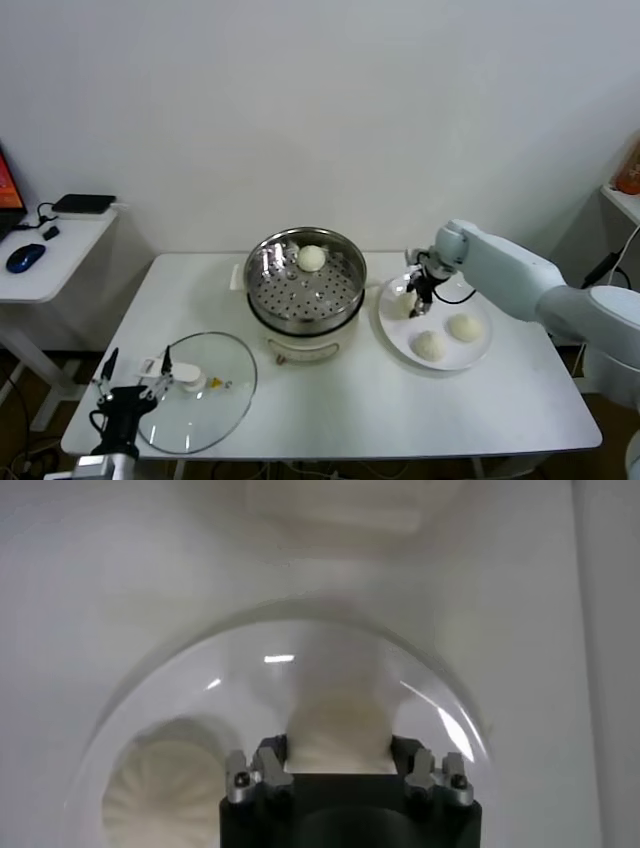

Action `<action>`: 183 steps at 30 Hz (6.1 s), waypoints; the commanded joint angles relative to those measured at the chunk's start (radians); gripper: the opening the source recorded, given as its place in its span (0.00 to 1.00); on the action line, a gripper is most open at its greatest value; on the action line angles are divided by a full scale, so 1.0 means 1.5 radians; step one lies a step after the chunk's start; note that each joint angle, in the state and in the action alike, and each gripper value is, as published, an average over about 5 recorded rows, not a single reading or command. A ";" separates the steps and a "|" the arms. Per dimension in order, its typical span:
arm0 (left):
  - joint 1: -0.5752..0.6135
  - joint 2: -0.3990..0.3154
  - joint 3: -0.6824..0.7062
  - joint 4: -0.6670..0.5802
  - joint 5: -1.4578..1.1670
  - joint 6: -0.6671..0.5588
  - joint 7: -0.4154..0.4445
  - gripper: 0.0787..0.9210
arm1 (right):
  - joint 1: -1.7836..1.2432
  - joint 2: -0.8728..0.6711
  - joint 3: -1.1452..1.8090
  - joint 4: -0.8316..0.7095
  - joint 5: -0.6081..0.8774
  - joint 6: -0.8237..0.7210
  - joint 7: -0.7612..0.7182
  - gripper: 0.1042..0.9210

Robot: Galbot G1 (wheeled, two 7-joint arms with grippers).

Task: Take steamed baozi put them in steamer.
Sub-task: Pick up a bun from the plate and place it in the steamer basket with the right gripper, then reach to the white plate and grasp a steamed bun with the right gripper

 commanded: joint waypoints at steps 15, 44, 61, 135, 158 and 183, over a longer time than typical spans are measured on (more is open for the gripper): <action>0.024 0.001 -0.001 -0.005 -0.003 -0.016 -0.003 0.88 | 0.328 -0.010 -0.171 0.120 0.245 -0.011 -0.027 0.70; 0.038 0.002 0.005 -0.053 0.001 -0.014 -0.006 0.88 | 0.219 0.284 -0.170 0.073 0.343 -0.087 0.020 0.71; 0.040 0.006 0.001 -0.049 -0.005 -0.018 -0.007 0.88 | 0.146 0.312 -0.127 -0.029 0.255 -0.076 0.020 0.71; 0.008 0.017 -0.003 -0.045 -0.014 0.015 -0.002 0.88 | 0.482 -0.105 -0.293 0.385 0.326 -0.014 -0.068 0.88; 0.028 -0.002 0.007 -0.078 0.014 0.022 -0.003 0.88 | 0.179 -0.294 -0.183 0.382 0.049 0.008 -0.072 0.88; 0.021 -0.011 0.009 -0.063 0.021 0.021 -0.003 0.88 | 0.020 -0.159 -0.085 0.240 -0.009 0.007 -0.052 0.88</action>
